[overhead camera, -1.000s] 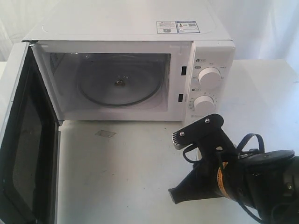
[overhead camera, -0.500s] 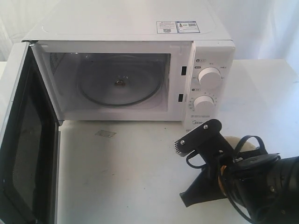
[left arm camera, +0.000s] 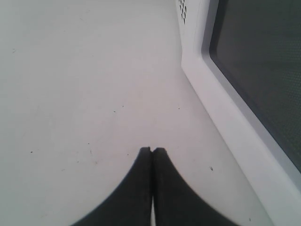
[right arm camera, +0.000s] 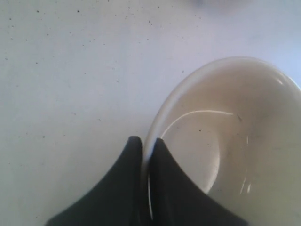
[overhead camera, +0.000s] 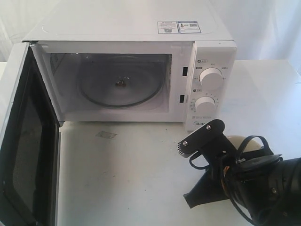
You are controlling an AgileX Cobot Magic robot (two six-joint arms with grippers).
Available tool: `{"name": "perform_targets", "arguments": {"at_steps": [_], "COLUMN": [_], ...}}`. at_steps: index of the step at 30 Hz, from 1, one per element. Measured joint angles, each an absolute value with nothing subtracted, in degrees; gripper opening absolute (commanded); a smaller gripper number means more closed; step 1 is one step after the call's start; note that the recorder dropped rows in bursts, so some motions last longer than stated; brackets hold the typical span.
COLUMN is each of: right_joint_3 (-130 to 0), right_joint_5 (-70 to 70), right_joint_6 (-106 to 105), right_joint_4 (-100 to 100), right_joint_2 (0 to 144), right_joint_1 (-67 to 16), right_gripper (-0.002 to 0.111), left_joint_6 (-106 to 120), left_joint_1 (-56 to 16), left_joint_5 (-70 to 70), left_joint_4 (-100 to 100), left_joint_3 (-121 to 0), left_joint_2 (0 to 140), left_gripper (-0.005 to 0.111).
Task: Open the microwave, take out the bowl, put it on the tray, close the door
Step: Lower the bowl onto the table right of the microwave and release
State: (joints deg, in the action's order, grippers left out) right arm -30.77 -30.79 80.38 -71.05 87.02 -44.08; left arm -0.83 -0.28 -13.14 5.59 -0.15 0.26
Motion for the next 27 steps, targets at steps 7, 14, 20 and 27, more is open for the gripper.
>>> {"name": "perform_targets", "arguments": {"at_steps": [7,14,20,27], "right_joint_3": [-30.77,-30.77,-30.77,-30.77], "right_joint_5": [-32.51,-38.05,-37.46,-36.12], "right_joint_6": [79.76,79.53,79.53,79.53], "right_joint_4": [-71.08,-71.63,-71.71,-71.75], "right_joint_2": [87.02,87.02,87.02,87.02], "right_joint_1": [-44.08,-44.08,-44.08,-44.08], "right_gripper": [0.018,0.019,0.029,0.033], "left_joint_6": [-0.83,-0.83,-0.83,-0.83], "left_joint_1": [-0.28,-0.28,-0.28,-0.28], "left_joint_5": [-13.14,-13.14,-13.14,-13.14], "left_joint_4": [5.59,5.59,5.59,5.59], "left_joint_3": [-0.15,-0.15,-0.15,-0.15], "left_joint_2": [0.26,0.26,0.26,0.26], "left_gripper": [0.0,0.0,0.0,0.0]}}
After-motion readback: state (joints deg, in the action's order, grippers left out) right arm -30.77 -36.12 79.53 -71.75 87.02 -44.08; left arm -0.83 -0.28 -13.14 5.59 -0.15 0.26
